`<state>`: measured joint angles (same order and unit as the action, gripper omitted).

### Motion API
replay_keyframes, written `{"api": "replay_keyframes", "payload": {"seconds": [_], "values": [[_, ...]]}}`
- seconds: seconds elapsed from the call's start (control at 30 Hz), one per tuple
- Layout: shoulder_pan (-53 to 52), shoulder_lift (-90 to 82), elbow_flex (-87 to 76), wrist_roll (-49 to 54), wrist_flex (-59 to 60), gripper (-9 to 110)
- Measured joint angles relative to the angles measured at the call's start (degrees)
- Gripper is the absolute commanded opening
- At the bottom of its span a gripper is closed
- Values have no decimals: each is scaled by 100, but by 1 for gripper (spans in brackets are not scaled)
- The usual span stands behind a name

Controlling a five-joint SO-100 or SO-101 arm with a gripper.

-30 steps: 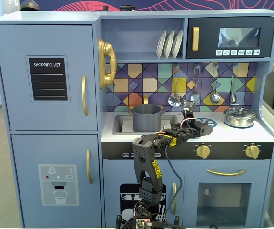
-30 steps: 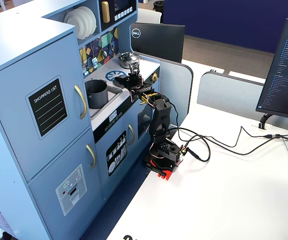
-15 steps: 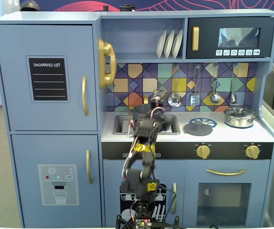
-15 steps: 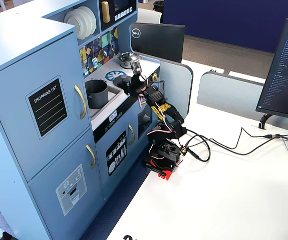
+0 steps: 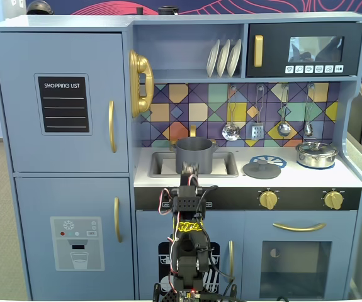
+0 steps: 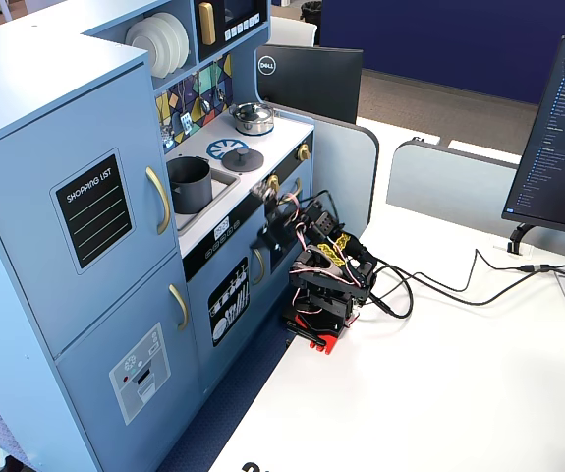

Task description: Take off the lid from the gray recipient and place it on the counter

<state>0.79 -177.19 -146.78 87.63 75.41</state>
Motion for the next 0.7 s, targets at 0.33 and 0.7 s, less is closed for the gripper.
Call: {"api": "replay_keyframes", "payload": {"seconds": [0.33,0.7], "values": [[264,-211,-2408,246,-1107,0],[378,-510,-2531,202,246,3]]}}
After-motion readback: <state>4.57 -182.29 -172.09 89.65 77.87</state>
